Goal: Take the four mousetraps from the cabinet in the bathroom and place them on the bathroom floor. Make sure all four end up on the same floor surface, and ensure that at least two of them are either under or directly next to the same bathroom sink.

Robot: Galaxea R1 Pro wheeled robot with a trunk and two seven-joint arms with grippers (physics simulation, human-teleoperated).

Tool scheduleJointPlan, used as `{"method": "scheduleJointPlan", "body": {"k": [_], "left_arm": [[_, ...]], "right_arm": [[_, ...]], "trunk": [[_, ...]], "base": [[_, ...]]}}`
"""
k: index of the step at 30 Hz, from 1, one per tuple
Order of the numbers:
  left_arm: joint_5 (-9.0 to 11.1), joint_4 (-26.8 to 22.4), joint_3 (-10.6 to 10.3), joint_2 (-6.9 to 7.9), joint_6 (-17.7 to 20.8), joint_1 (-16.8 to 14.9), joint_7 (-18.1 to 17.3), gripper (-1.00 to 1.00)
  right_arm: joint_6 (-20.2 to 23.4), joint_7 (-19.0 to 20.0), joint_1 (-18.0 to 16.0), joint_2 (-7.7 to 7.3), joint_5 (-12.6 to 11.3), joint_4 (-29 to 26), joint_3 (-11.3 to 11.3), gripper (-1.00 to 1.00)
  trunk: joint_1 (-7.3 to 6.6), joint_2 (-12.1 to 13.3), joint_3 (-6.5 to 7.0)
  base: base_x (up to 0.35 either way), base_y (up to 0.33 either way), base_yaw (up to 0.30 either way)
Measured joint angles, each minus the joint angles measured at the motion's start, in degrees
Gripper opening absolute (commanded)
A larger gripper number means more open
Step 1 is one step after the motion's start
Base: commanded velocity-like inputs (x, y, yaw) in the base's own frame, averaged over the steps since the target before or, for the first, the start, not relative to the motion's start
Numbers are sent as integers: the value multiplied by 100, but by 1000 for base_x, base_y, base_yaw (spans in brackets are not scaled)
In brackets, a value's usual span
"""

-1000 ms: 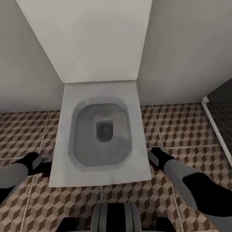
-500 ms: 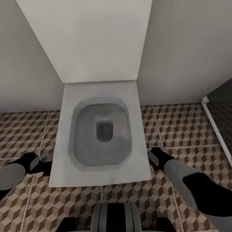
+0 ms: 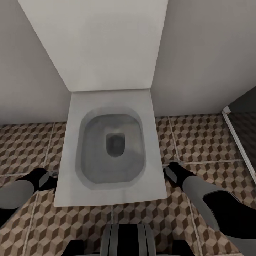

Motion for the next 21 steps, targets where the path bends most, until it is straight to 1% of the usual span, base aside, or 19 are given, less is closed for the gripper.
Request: {"method": "scheduleJointPlan", "body": {"k": [3, 8, 10, 13, 21], "left_arm": [[-31, 1, -22, -36, -4, 0, 5, -100], [-97, 7, -34, -69, -7, -1, 7, -100], [-96, 6, -12, -64, -2, 0, 1, -100], [-62, 4, -14, -59, 2, -1, -4, -100], [-74, 5, -22, -63, 3, -3, -10, -100]], "right_arm": [[3, 6, 0, 10, -53, 0, 3, -100], [10, 9, 1, 17, -64, -5, 10, -100], [13, 2, 0, -3, -64, -12, 13, -100], [31, -12, -1, -77, -64, -89, 19, -100], [60, -26, -1, -129, -65, -348, 14, -100]], "trunk": [[0, 0, 0], [0, 0, 0], [0, 0, 0], [0, 0, 0], [0, 0, 0]], "base": [[0, 0, 0], [0, 0, 0], [0, 0, 0], [0, 0, 0], [0, 0, 0]]}}
